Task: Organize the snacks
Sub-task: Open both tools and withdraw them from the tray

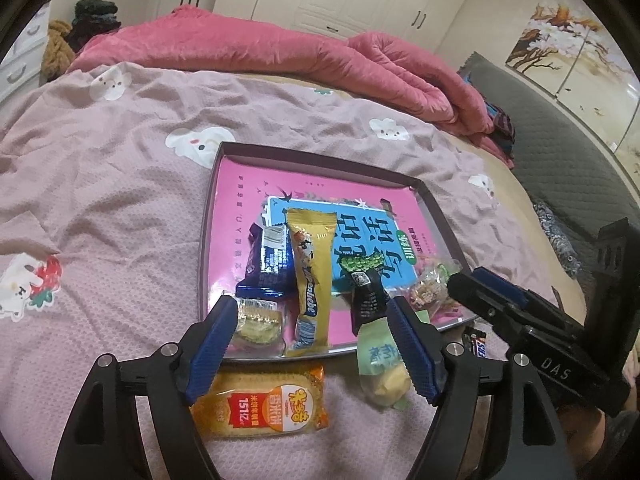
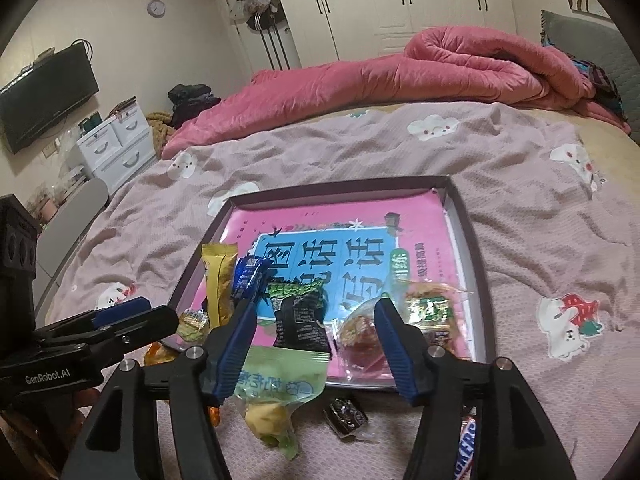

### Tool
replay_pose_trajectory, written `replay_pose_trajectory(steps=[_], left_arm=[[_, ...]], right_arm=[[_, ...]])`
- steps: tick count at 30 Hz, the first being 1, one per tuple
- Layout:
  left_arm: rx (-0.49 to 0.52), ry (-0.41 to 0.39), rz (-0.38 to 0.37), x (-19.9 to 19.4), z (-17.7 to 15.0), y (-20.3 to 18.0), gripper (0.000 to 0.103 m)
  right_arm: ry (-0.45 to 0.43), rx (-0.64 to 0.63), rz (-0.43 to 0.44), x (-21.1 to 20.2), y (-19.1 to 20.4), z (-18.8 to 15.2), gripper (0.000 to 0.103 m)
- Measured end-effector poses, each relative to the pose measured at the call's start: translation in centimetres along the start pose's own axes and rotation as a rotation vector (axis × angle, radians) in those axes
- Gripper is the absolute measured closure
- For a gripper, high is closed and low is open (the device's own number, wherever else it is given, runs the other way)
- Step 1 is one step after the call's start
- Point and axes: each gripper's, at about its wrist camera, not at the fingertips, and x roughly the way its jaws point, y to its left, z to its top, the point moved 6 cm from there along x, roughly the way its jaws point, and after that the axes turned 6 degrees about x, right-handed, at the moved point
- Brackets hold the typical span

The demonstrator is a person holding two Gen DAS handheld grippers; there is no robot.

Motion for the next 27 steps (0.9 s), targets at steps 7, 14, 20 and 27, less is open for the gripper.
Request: replay_pose_trajectory(steps=[7, 14, 20, 27], left_arm=[[0.007, -0.007, 0.0, -0.9, -0.1, -0.2, 0.025], [0.013, -0.006, -0.002, -1.4, -0.2, -0.5, 0.025], [0.029, -0.013, 0.0, -2.2, -0.3, -1.0, 0.025], [0.045, -0.013, -0.011, -2.7, -0.4, -1.8, 0.025]], right_arm=[[-0.026, 0.017, -0.001, -1.4, -0.6, 0.5, 0.04], [-0.049, 0.018, 0.008, -2.7, -0.6, 0.6, 0.04], [-0.062, 0.013, 0.014, -3.6, -0.4, 0.5, 0.039], [-0.073, 0.007, 0.013, -4.7, -0.5, 0.2, 0.038]])
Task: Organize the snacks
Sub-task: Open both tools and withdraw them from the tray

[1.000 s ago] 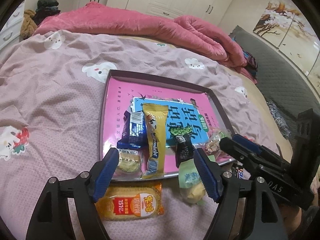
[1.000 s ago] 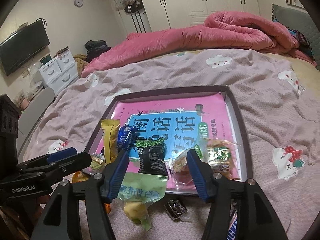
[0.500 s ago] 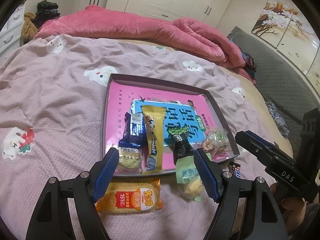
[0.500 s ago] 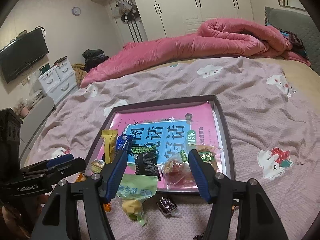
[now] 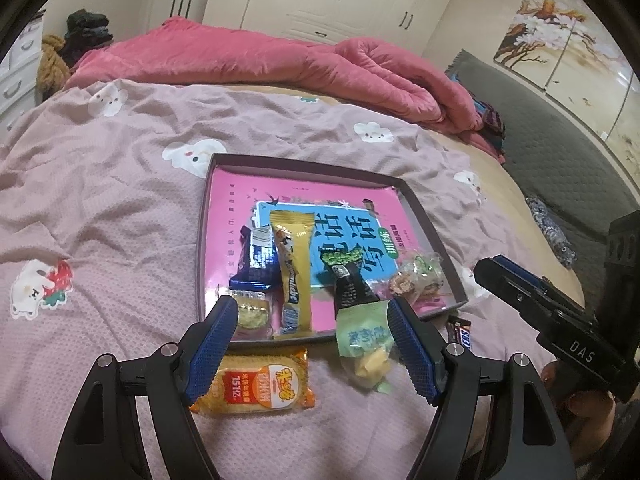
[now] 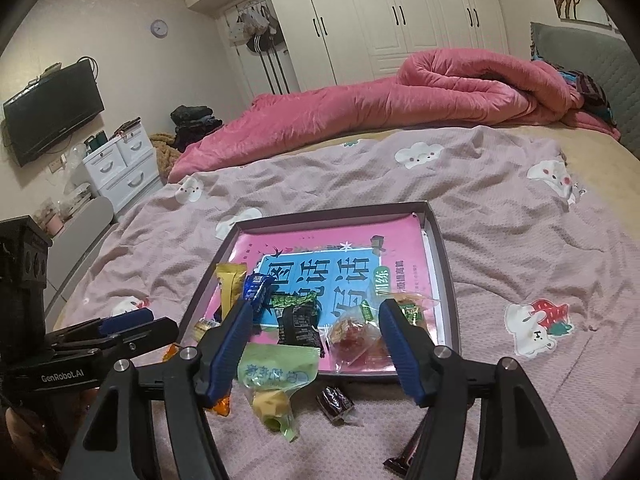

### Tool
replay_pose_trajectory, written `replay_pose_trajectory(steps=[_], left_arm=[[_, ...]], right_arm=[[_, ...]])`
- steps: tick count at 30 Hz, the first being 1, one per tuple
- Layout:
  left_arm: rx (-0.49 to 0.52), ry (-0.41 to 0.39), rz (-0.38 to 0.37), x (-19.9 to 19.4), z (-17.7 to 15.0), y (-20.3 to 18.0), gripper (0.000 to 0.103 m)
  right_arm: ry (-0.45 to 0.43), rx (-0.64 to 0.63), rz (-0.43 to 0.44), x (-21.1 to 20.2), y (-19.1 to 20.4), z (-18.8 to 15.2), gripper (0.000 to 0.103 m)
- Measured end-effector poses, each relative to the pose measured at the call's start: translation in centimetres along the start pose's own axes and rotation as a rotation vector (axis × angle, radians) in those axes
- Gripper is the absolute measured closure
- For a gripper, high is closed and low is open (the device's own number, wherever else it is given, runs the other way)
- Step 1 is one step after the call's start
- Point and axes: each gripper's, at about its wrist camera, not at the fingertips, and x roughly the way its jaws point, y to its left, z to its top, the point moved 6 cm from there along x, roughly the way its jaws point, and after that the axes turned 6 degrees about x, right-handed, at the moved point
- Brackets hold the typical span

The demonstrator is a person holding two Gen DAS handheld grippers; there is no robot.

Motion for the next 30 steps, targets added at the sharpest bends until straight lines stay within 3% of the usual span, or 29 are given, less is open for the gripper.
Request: replay_pose_trajectory(steps=[19, 30], left_arm=[[0.025, 0.037, -0.019, 0.2, -1.3, -1.5, 0.025], [0.043, 0.081, -0.022, 1.0, -2.5, -2.3, 0.025]], right_arm=[[-0.02, 0.02, -0.034, -2.2, -2.0, -0.8, 0.037], [0.025, 0.064, -0.081, -2.2, -4.3, -2.7, 0.037]])
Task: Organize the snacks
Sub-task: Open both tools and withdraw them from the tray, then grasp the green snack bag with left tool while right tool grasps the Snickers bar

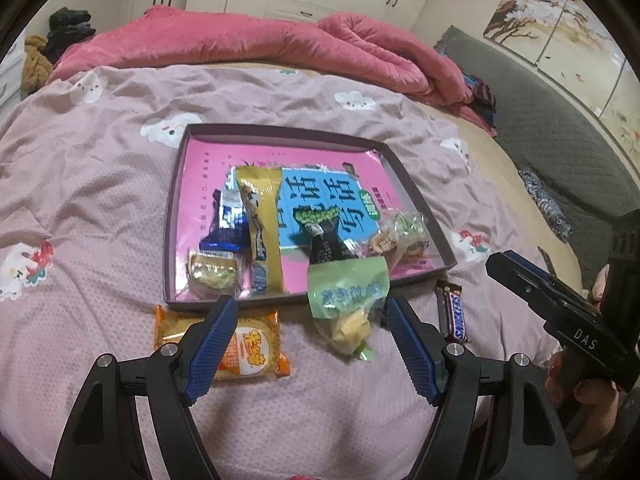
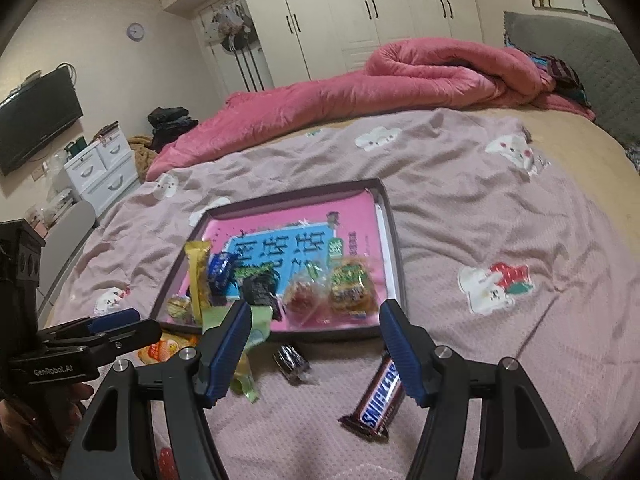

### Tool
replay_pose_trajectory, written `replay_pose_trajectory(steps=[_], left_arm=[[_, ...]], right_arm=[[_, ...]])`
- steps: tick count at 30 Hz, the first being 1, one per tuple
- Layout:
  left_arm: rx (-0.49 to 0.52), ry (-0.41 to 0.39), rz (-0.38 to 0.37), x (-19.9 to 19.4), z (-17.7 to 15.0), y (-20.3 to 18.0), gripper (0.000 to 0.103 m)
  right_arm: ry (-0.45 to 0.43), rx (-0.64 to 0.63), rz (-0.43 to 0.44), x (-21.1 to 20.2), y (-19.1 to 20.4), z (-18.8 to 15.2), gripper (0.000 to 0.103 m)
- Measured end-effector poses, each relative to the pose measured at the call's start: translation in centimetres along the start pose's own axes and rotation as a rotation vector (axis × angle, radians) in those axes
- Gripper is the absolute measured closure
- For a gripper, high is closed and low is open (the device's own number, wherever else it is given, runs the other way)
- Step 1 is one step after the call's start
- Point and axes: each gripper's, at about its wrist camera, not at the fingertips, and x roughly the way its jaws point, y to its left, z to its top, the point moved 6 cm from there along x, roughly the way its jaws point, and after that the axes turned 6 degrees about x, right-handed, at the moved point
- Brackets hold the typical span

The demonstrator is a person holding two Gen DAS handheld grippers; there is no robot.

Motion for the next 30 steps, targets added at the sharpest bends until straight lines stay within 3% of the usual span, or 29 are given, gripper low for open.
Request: replay_pose_trajectory(steps=[14, 30], left_arm=[[-0.008, 0.088, 0.04, 1.7, -2.5, 1.0, 0.025], [0.064, 0.125, 0.027, 3.8, -3.5, -2.3, 0.025]], right_arm=[[0.11, 0.06, -0.06, 2.0, -2.5, -2.9, 0.037], [0.226, 0.091, -0.101, 4.6, -4.3, -5.9, 0.037]])
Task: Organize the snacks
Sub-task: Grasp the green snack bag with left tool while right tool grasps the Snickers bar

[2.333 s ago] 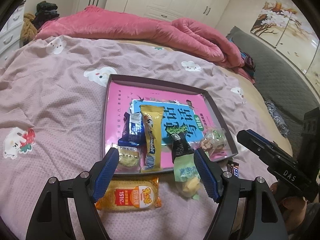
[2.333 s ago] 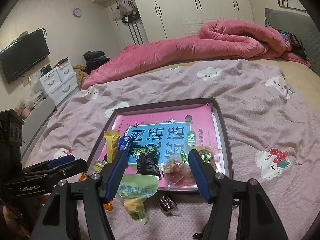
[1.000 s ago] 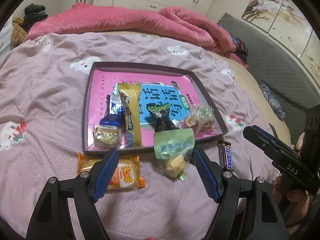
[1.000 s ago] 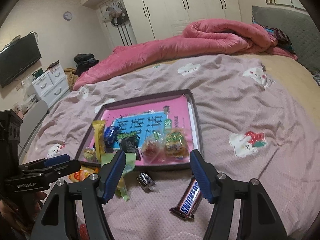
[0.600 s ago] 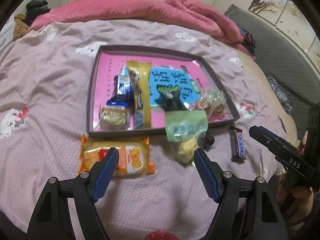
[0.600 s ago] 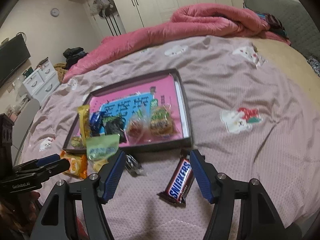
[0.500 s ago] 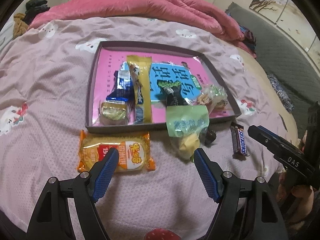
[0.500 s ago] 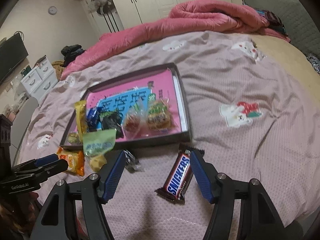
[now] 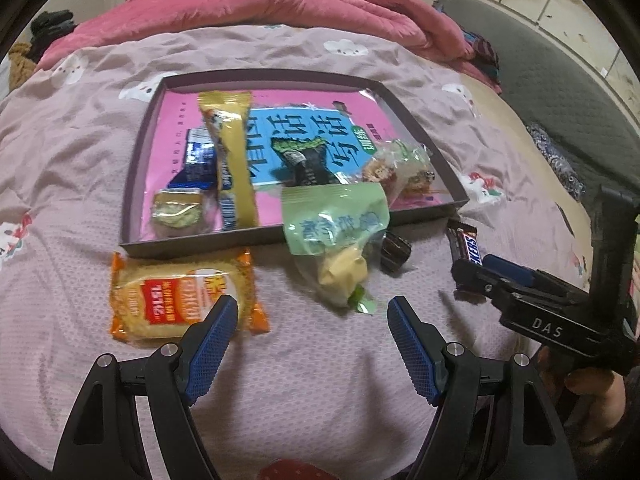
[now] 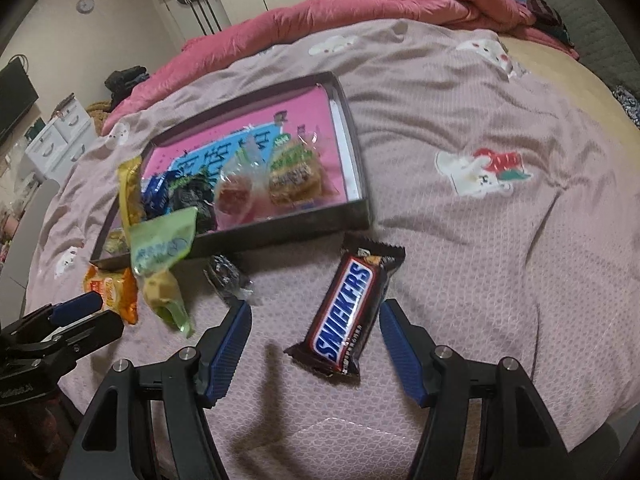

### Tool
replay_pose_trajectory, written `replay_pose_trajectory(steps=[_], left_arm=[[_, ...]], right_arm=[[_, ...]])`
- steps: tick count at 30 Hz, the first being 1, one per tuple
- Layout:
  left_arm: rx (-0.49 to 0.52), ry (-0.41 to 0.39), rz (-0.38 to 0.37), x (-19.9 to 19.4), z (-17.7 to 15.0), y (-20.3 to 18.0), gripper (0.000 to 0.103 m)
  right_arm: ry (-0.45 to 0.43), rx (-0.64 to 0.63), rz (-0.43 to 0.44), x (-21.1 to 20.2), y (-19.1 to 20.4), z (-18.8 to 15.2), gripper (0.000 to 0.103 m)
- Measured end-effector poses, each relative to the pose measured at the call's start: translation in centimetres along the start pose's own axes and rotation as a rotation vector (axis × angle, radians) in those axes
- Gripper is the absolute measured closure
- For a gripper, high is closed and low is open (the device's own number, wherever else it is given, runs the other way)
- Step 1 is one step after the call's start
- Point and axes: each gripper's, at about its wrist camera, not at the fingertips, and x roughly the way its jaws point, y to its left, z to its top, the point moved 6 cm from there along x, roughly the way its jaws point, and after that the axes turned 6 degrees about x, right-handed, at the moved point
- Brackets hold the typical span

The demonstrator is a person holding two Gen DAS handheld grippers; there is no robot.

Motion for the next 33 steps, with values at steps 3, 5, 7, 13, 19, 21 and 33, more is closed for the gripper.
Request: replay_pose_trajectory(steps=[3, 5, 7, 13, 19, 21, 33], left_arm=[[0.002, 0.012, -0.003, 0.6, 0.0, -0.6, 0.025], [-0.006, 0.022, -0.009, 1.1, 0.0, -0.9, 0.025], [-0.013, 0.032, -0.013, 1.6, 0.1, -1.0, 0.025], [-0.029, 0.042, -0.006, 2.4, 0.6, -1.0, 0.025], [-0.043, 0.061, -0.002, 3.4, 0.8, -1.0, 0.025], [-0.041, 0.069, 0.0, 3.7, 0.8, -1.0, 0.025], [-0.045, 0.079, 0.003, 4.7, 1.3, -1.0, 0.038]], right_arm=[[0.011, 0.015, 0.006, 0.5, -0.4, -0.1, 0.037], [0.011, 0.012, 0.006, 0.6, -0.5, -0.1, 0.037], [0.008, 0.004, 0.007, 0.6, -0.4, -0.1, 0.037], [0.003, -0.021, -0.011, 1.1, -0.4, -0.1, 0.051], [0.004, -0.068, -0.045, 1.7, -0.4, -0.2, 0.067], [0.001, -0.076, -0.048, 1.8, -0.4, -0.3, 0.07], [-0.011, -0.098, -0.046, 1.9, -0.2, -0.1, 0.074]])
